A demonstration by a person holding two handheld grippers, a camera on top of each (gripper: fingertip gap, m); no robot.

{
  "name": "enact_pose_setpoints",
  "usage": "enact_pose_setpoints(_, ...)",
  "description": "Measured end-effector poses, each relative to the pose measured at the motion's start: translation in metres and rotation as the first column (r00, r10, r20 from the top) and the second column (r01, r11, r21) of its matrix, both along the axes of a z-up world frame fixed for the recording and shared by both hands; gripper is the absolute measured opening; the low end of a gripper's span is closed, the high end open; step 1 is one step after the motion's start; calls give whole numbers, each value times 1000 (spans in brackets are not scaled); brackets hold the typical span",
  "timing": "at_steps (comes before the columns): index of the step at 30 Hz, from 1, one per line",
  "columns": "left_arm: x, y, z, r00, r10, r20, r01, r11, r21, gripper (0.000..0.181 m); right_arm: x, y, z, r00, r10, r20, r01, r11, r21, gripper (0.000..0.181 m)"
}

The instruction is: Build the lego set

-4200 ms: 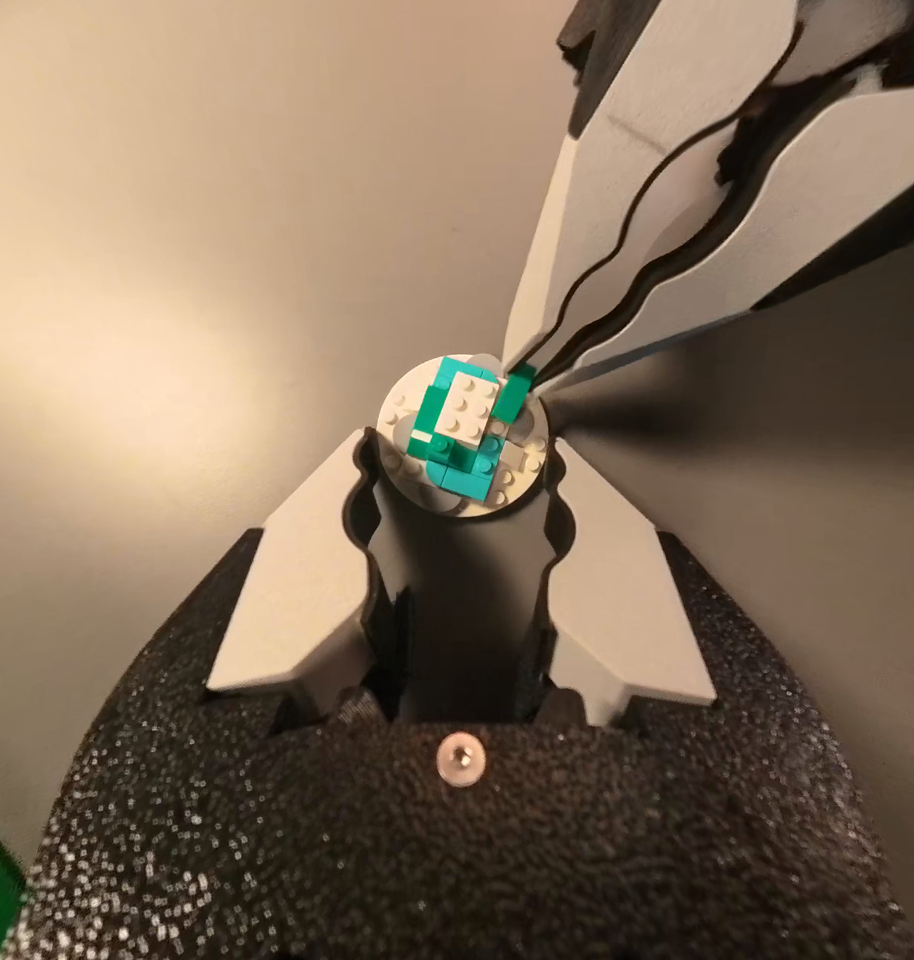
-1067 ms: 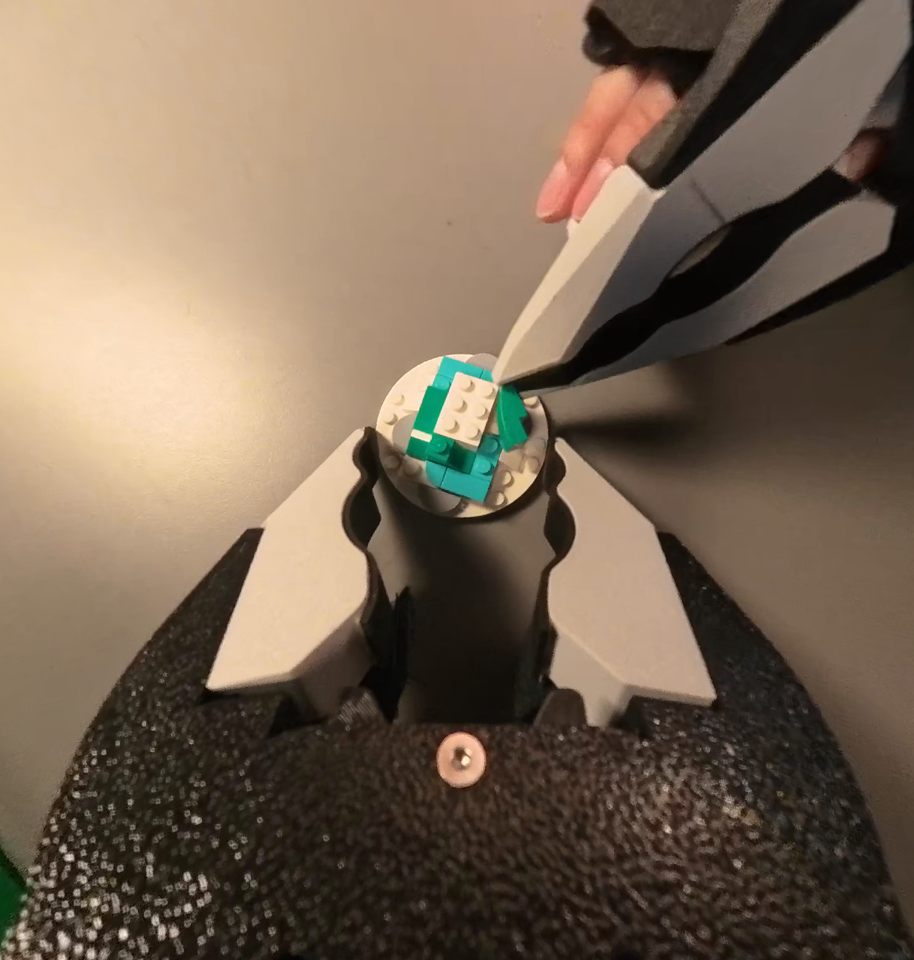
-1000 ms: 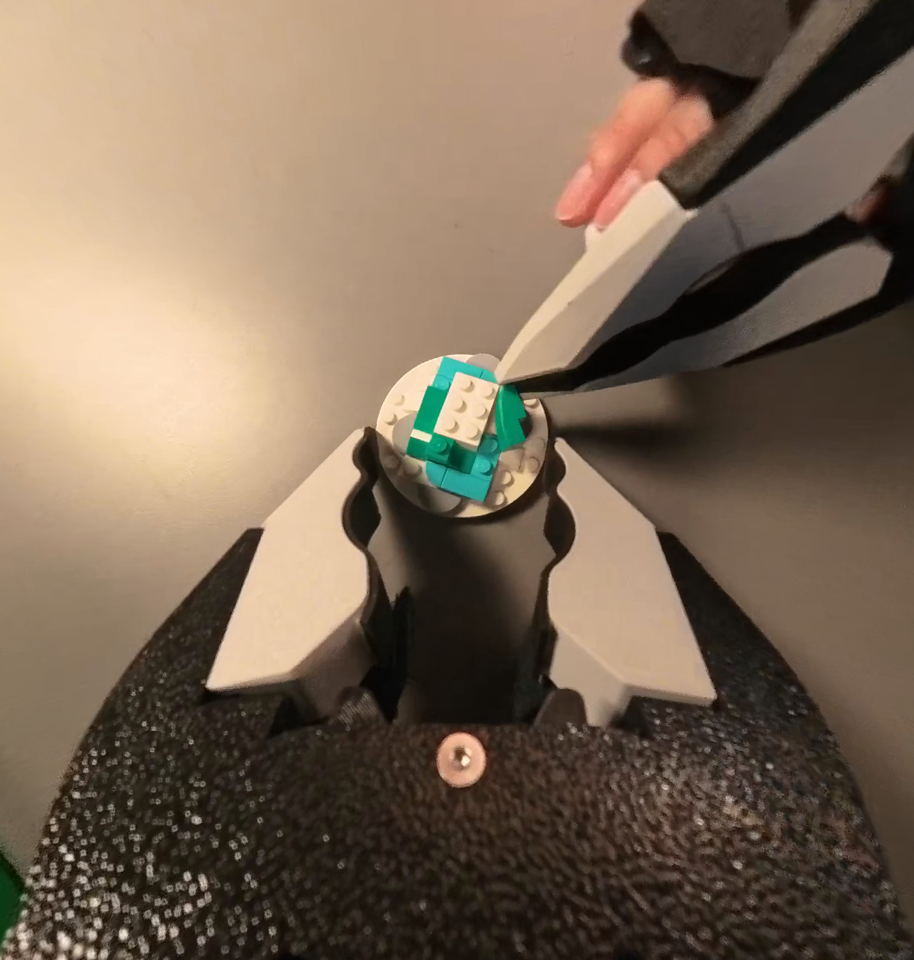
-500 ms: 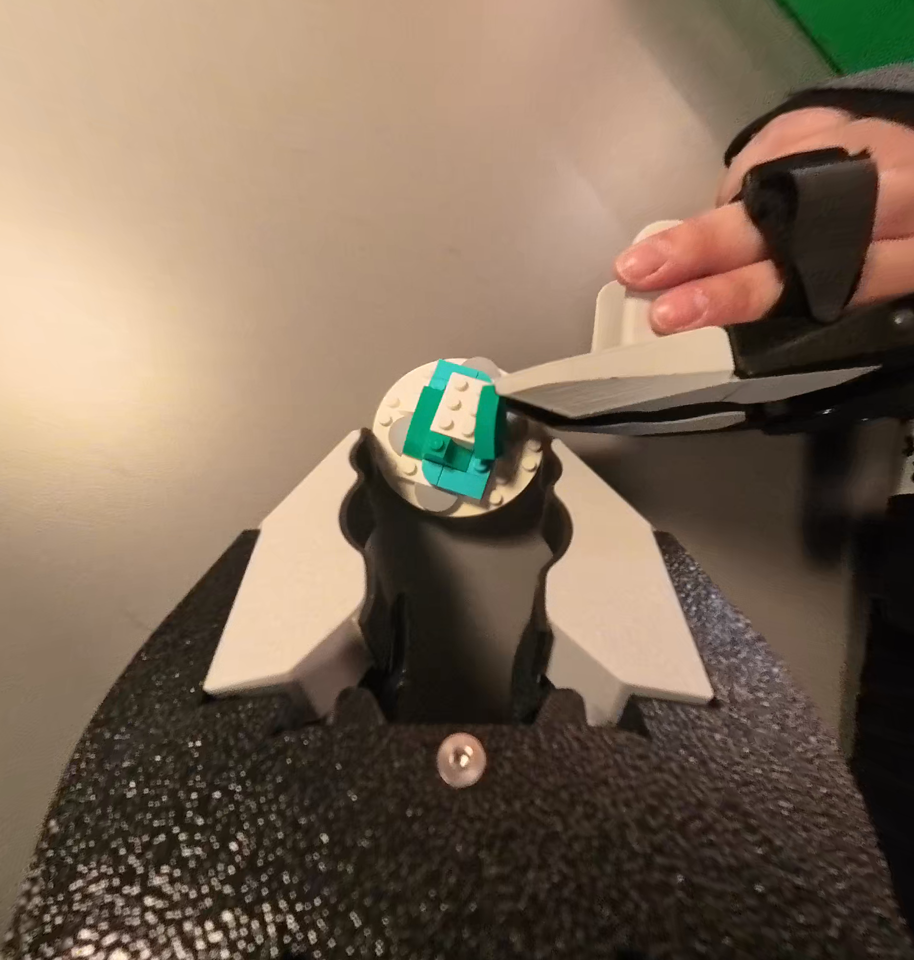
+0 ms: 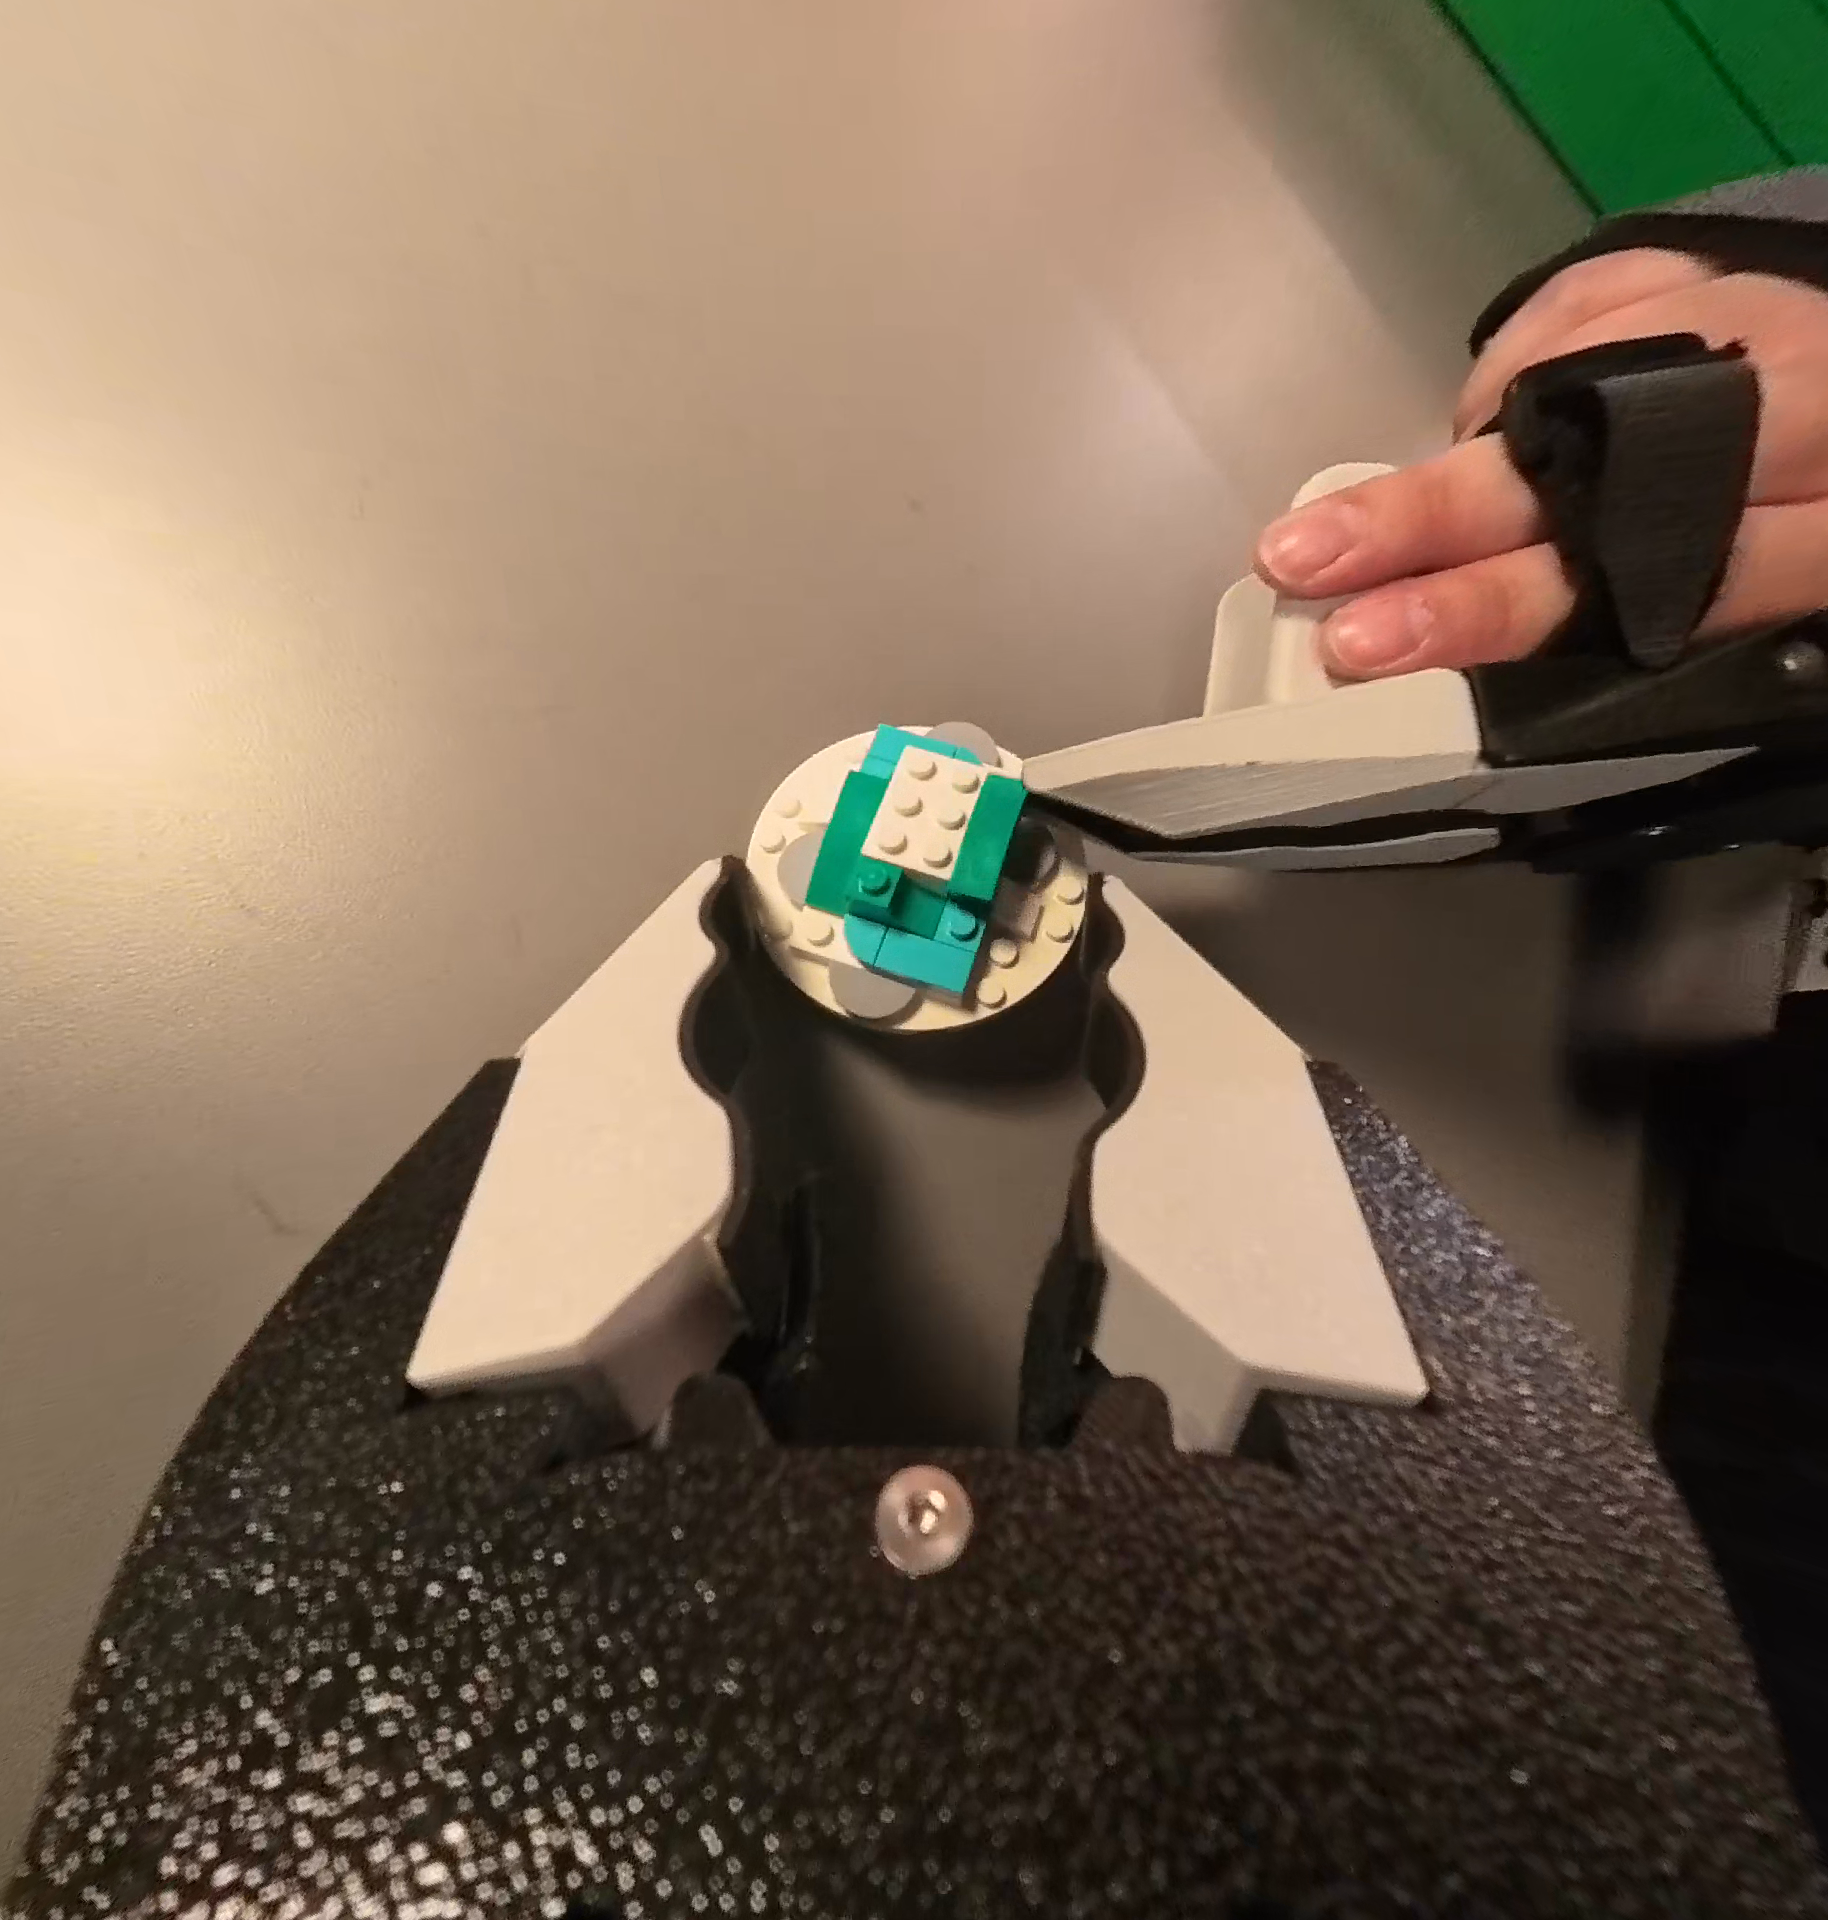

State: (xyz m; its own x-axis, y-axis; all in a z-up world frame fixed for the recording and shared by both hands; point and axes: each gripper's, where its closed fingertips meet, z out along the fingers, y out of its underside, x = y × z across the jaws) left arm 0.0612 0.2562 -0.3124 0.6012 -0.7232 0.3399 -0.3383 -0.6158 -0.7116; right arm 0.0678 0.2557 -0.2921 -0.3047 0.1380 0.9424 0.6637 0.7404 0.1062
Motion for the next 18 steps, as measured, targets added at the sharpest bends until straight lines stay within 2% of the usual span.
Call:
enact_pose_setpoints(7,0,0,0,1000,-3,2,3,1000,2,62,4,-5,3,999,32,-14,-33,992,-122,16)
enact_pose_setpoints(10,-1,1,0,1000,-2,2,2,1000,5,62,7,-9,2,998,42,-46,-52,969,-240,21)
enact_pose_setpoints(12,-1,1,1,1000,-1,21,1,1000,-10,62,10,-12,-6,999,39,-36,-49,936,-349,51)
enact_pose_setpoints(14,-1,0,1,999,-4,33,5,1000,-16,62,8,-13,-6,996,36,-80,-65,917,-393,52)
enact_pose_setpoints(18,2,-2,2,998,-24,52,25,999,-26,62,-2,-18,-7,989,87,-121,-127,915,-384,48)
